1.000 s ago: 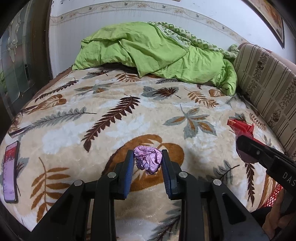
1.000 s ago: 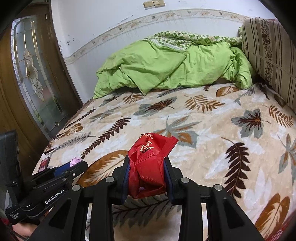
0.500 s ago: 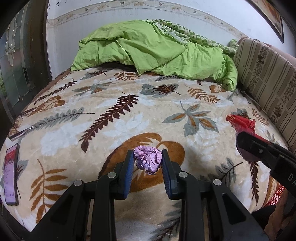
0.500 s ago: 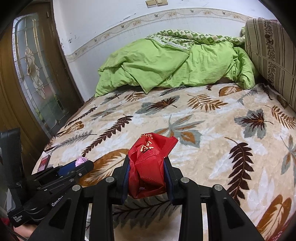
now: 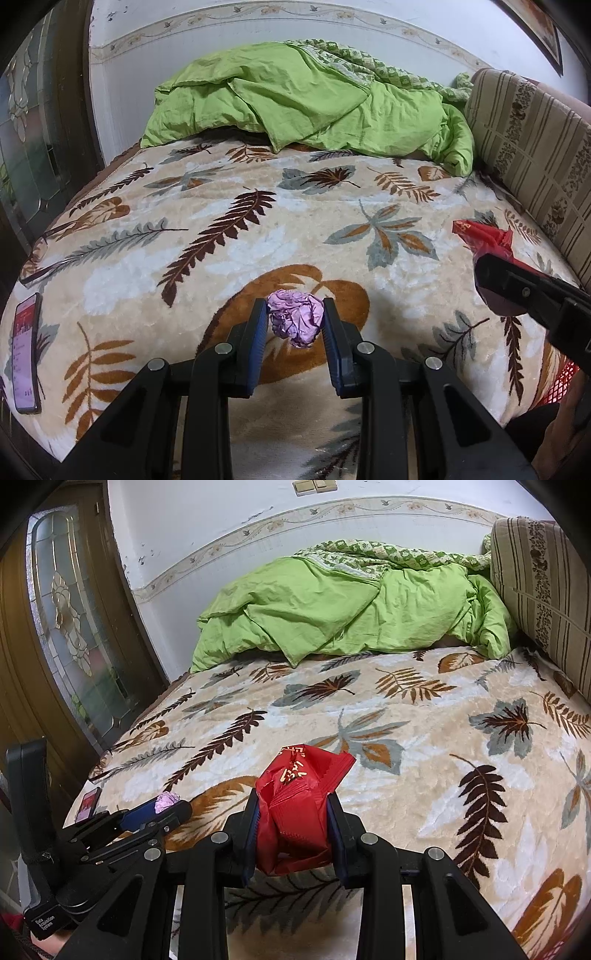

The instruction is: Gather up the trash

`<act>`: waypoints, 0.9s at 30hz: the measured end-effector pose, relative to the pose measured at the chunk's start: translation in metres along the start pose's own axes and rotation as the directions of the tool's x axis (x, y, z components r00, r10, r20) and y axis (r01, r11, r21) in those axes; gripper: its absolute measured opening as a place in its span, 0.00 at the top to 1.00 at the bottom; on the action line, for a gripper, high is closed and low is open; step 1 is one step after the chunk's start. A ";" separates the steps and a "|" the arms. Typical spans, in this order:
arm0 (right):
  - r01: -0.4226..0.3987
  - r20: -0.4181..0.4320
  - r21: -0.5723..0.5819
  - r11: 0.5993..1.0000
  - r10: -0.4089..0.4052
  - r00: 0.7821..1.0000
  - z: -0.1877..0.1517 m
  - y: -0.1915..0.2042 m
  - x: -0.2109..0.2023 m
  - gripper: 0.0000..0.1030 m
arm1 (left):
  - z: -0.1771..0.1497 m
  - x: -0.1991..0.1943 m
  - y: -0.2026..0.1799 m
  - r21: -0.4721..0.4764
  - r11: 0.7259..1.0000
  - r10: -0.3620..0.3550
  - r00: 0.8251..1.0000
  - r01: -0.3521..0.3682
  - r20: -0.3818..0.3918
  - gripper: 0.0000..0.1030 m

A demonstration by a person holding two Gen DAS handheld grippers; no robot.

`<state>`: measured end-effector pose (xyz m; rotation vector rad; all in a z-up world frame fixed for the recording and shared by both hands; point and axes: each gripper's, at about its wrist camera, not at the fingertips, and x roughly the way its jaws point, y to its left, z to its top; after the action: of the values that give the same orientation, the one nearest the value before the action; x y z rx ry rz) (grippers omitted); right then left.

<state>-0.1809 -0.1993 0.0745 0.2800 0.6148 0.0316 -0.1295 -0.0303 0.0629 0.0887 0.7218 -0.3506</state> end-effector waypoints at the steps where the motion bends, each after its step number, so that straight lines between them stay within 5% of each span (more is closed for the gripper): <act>1: -0.003 0.001 0.007 1.000 0.003 1.000 0.001 -0.001 -0.002 0.67 | 0.000 -0.001 -0.001 0.000 1.000 -0.006 1.000 0.006 0.001 0.73; 9: -0.020 0.020 0.105 0.994 0.018 1.000 -0.008 -0.026 -0.060 0.67 | 0.006 -0.026 -0.039 0.085 0.985 -0.153 0.988 0.151 0.016 0.73; 14: 0.065 0.074 0.187 0.980 -0.080 0.994 -0.017 -0.069 -0.137 0.67 | 0.010 -0.054 -0.103 0.193 0.925 -0.333 0.943 0.327 -0.001 0.73; 18: 0.198 0.106 0.280 0.940 -0.235 0.966 -0.037 -0.113 -0.205 0.67 | 0.006 -0.072 -0.169 0.264 0.826 -0.495 0.865 0.497 -0.079 0.73; 22: 0.310 0.095 0.392 0.866 -0.374 0.923 -0.064 -0.157 -0.265 0.67 | -0.007 -0.081 -0.237 0.291 0.696 -0.622 0.754 0.657 -0.213 0.73; 26: 0.384 0.062 0.463 0.799 -0.461 0.885 -0.090 -0.187 -0.298 0.67 | -0.031 -0.080 -0.303 0.273 0.574 -0.672 0.635 0.772 -0.381 0.73; 27: 0.394 0.050 0.482 0.783 -0.474 0.879 -0.096 -0.195 -0.303 0.66 | -0.037 -0.080 -0.314 0.278 0.554 -0.672 0.619 0.785 -0.407 0.73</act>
<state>-0.4937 -0.3966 0.1184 0.5889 0.4980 -0.5943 -0.3168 -0.2951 0.1011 0.2597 0.9085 -1.3594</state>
